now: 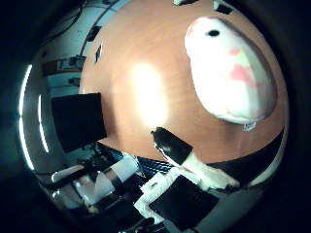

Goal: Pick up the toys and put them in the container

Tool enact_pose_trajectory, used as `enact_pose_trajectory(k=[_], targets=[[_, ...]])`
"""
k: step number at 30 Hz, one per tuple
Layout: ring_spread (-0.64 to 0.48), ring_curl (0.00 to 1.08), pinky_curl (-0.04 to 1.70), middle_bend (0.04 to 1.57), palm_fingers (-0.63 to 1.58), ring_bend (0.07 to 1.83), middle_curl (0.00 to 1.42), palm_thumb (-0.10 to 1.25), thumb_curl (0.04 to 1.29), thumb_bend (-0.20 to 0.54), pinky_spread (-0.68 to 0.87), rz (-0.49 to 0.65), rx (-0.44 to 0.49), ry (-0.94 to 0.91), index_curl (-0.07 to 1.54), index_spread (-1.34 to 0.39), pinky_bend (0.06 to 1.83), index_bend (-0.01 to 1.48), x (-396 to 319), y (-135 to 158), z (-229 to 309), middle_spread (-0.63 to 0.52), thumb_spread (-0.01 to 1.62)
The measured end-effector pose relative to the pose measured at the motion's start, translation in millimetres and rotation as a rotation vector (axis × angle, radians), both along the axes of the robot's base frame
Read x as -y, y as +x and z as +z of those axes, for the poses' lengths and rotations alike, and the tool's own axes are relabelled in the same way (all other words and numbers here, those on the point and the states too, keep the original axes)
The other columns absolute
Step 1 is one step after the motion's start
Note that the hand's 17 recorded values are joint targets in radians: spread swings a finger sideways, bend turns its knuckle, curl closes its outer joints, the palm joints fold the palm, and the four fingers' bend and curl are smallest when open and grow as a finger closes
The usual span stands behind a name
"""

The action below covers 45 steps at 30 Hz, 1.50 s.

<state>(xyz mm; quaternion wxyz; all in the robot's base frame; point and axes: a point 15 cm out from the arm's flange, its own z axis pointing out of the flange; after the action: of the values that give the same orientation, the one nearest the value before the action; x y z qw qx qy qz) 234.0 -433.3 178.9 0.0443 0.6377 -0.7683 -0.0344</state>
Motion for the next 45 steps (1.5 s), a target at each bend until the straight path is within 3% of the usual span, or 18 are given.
enact_pose_trajectory(k=[4,6,8,9,11,13,15,19,25,29,37,45], targets=[[-0.11,0.3,0.24,0.35,0.56,0.68,0.38,0.45,0.27,-0.026,0.42,0.005,0.003,-0.007,0.24,-0.34,0.61,0.18,7,0,-13,-0.14,1.05],[-0.21,0.32,0.2,0.5,0.8,0.79,0.43,0.46,0.28,-0.022,0.3,0.005,-0.001,0.0,0.27,-0.35,0.57,0.2,6,0,-17,-0.2,1.05],[-0.25,0.37,0.21,0.59,1.09,0.89,0.47,0.48,0.28,-0.019,0.03,0.011,-0.015,0.019,0.29,-0.36,0.71,0.19,4,0,-29,-0.22,1.05],[-0.25,0.41,0.25,0.68,1.25,0.95,0.52,0.5,0.28,-0.012,-0.12,0.017,-0.022,0.019,0.33,-0.37,0.79,0.26,4,-1,-30,-0.23,1.05],[-0.25,0.46,0.31,0.84,1.38,1.03,0.59,0.54,0.29,-0.014,-0.22,0.024,-0.024,0.016,0.43,-0.37,0.93,0.47,4,-2,-30,-0.22,1.06],[-0.25,0.54,0.42,1.03,1.32,1.18,0.68,0.59,0.3,-0.011,-0.23,0.033,-0.013,0.01,0.57,-0.35,1.15,0.77,8,-4,-24,-0.22,1.08],[-0.25,0.6,0.49,1.16,1.22,1.27,0.75,0.62,0.31,-0.013,-0.22,0.033,0.0,-0.005,0.67,-0.32,1.28,0.96,13,-11,-11,-0.2,1.09],[-0.24,0.67,0.59,1.3,1.14,1.34,0.8,0.77,0.35,0.007,-0.19,0.043,0.031,-0.064,0.75,-0.26,1.38,1.12,14,-9,31,-0.17,1.11],[-0.23,0.73,0.68,1.37,1.1,1.36,0.79,0.85,0.32,-0.001,-0.17,0.052,0.035,-0.02,0.77,-0.2,1.37,1.18,-30,-11,88,-0.13,1.33],[-0.23,0.75,0.74,1.38,1.1,1.36,0.78,0.85,0.3,-0.006,-0.16,0.075,0.122,0.001,0.77,-0.19,1.35,1.18,-67,4,160,-0.12,1.38],[-0.23,0.79,0.84,1.39,1.1,1.35,0.76,0.85,0.27,-0.007,-0.16,0.232,0.332,-0.034,0.76,-0.19,1.3,1.19,-165,51,274,-0.11,1.4],[-0.23,0.8,0.93,1.4,1.11,1.35,0.74,0.86,0.26,-0.007,-0.17,0.338,0.474,0.053,0.75,-0.18,1.25,1.19,-294,76,349,-0.11,1.38]])
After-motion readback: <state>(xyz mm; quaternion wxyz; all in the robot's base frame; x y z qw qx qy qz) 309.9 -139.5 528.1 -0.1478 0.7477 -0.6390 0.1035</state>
